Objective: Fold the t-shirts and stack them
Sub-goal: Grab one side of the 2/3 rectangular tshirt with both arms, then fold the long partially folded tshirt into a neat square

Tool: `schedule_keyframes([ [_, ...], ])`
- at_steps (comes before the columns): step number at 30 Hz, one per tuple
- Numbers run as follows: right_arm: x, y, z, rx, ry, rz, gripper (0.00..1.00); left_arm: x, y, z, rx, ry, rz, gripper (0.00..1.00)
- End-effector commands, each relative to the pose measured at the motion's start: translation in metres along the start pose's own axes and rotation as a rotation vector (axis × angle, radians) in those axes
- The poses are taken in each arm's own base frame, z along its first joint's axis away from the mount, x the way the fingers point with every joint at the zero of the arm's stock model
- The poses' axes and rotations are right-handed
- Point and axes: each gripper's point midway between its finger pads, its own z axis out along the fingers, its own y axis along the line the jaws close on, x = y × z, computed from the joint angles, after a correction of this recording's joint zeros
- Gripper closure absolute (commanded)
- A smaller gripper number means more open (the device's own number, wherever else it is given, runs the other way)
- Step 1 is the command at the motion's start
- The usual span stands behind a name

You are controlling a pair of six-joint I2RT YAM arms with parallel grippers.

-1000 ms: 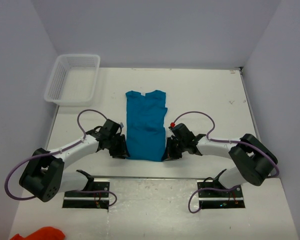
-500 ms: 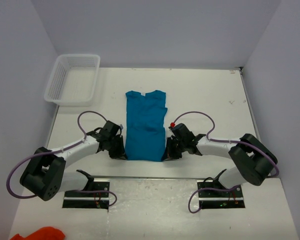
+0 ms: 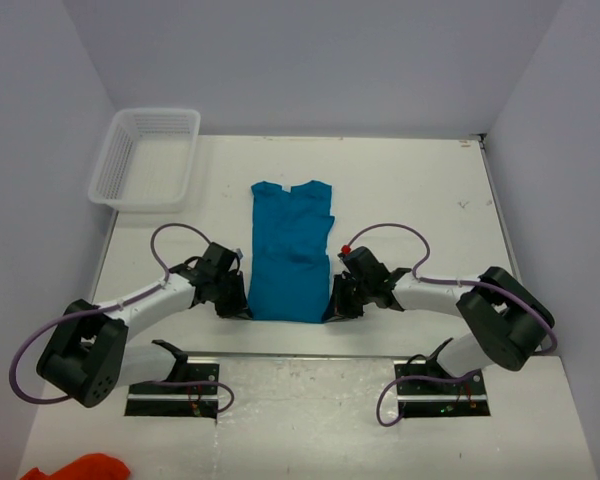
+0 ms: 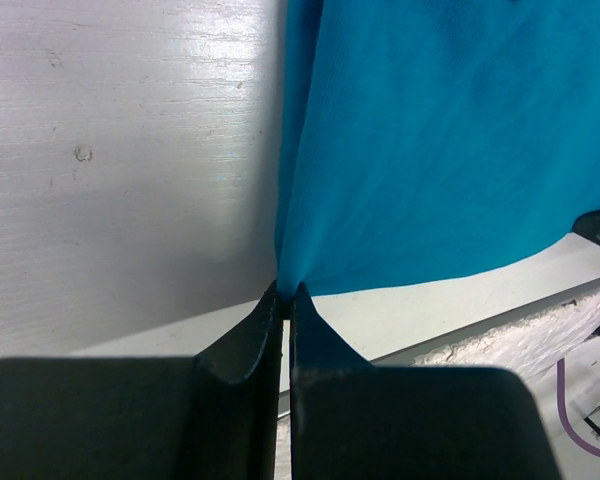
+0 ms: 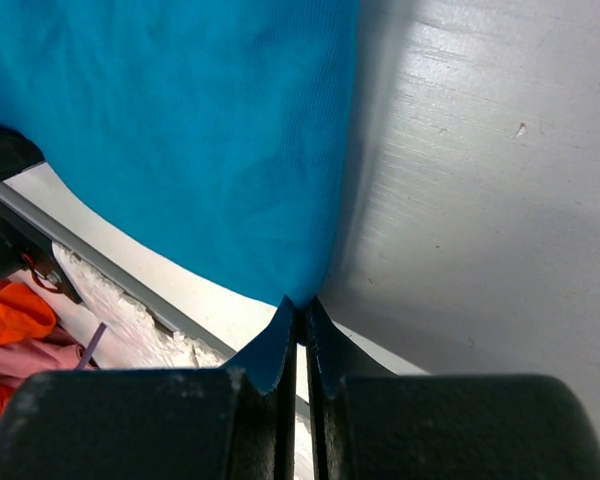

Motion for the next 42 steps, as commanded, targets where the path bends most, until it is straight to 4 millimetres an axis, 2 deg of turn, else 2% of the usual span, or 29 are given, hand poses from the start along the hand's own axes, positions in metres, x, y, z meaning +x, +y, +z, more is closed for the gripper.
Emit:
schedule_keyframes([
  [1, 0.006, -0.052, 0.002, 0.208, -0.023, 0.039, 1.0, 0.004, 0.008, -0.002, -0.017, 0.002, 0.006, 1.0],
  [9, -0.005, -0.059, -0.01, 0.262, -0.078, 0.042, 1.0, 0.006, 0.006, -0.004, 0.001, 0.006, 0.008, 1.0],
  [16, -0.018, -0.048, -0.022, 0.258, -0.108, 0.034, 1.0, 0.008, 0.004, -0.007, 0.021, 0.001, 0.008, 1.0],
  [23, -0.014, -0.041, -0.021, 0.212, -0.089, 0.03, 1.0, 0.006, -0.005, -0.009, 0.059, 0.007, 0.031, 1.0],
  [30, -0.004, -0.018, -0.024, 0.2, -0.074, -0.049, 1.0, 0.003, -0.018, -0.02, 0.108, -0.004, 0.047, 1.0],
  [31, -0.006, -0.008, -0.027, 0.185, -0.086, -0.066, 1.0, 0.001, -0.022, -0.025, 0.12, -0.014, 0.049, 1.0],
  [32, -0.006, -0.01, -0.031, 0.206, -0.091, -0.071, 1.0, 0.0, -0.025, -0.028, 0.127, -0.022, 0.052, 1.0],
  [34, -0.011, 0.003, -0.039, 0.194, -0.12, -0.094, 1.0, -0.004, -0.032, -0.037, 0.146, -0.045, 0.063, 1.0],
  [38, -0.021, 0.01, -0.055, 0.227, -0.164, -0.131, 1.0, -0.01, -0.046, -0.053, 0.193, -0.078, 0.093, 1.0],
  [42, -0.035, 0.027, -0.073, 0.219, -0.204, -0.187, 1.0, -0.018, -0.059, -0.068, 0.221, -0.107, 0.116, 1.0],
])
